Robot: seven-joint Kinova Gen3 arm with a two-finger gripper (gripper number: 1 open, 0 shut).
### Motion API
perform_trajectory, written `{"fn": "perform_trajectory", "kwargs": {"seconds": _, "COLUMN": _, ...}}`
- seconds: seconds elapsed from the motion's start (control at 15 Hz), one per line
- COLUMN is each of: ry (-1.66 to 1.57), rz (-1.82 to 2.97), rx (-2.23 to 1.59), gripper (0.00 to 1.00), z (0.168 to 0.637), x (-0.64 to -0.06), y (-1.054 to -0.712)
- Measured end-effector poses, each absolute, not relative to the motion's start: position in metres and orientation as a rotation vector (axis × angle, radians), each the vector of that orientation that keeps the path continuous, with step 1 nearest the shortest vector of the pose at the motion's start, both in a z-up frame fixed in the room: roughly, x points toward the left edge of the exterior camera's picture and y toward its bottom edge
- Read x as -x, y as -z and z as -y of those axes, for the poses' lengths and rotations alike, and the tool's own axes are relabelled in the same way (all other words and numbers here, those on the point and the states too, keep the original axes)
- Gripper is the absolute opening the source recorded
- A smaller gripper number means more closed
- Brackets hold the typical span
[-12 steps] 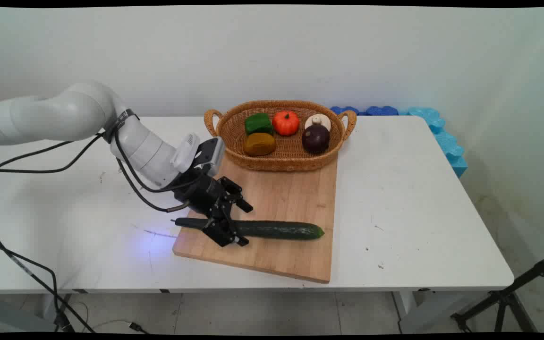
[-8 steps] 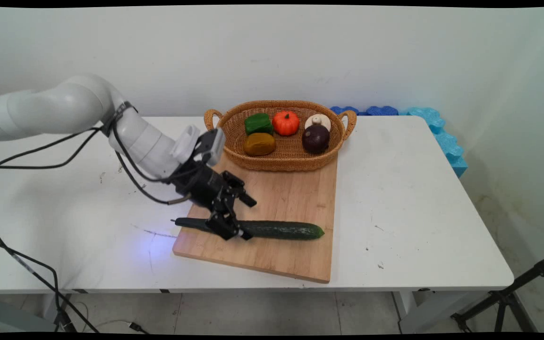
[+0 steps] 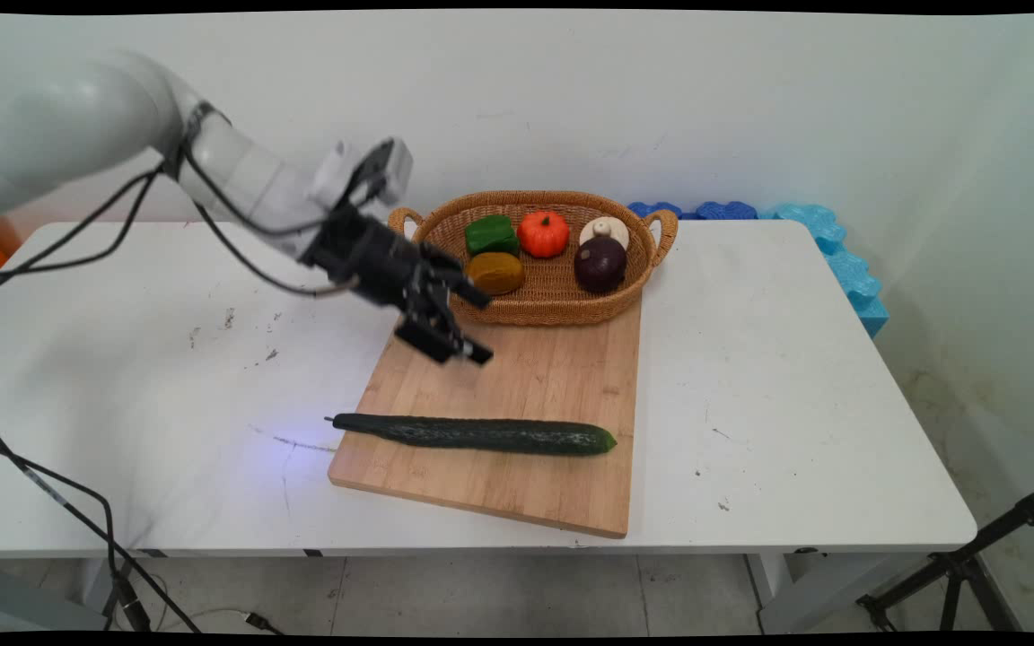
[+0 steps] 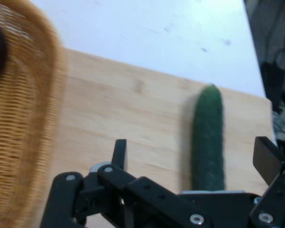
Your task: Pick up the potato from the vegetable basket
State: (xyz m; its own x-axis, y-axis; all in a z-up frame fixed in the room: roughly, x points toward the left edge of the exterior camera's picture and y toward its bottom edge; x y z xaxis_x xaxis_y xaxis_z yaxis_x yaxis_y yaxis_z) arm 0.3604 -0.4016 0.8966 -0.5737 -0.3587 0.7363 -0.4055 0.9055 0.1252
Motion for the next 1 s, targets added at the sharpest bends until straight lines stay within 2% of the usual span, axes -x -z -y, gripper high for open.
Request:
{"fn": "perform_trajectory", "kwargs": {"seconds": 0.27, "ry": -0.132, "rz": 2.198, "rx": -0.629, "gripper": 1.0, "z": 0.43, "x": -0.383, "y": -0.92}}
{"fn": "perform_trajectory", "kwargs": {"seconds": 0.47, "ry": -0.163, "rz": 2.182, "rx": -0.705, "gripper": 1.0, "z": 0.45, "x": -0.396, "y": -0.922}}
{"fn": "perform_trajectory", "kwargs": {"seconds": 1.0, "ry": -0.216, "rz": 2.188, "rx": -0.851, "gripper": 1.0, "z": 0.5, "x": -0.403, "y": -0.888}}
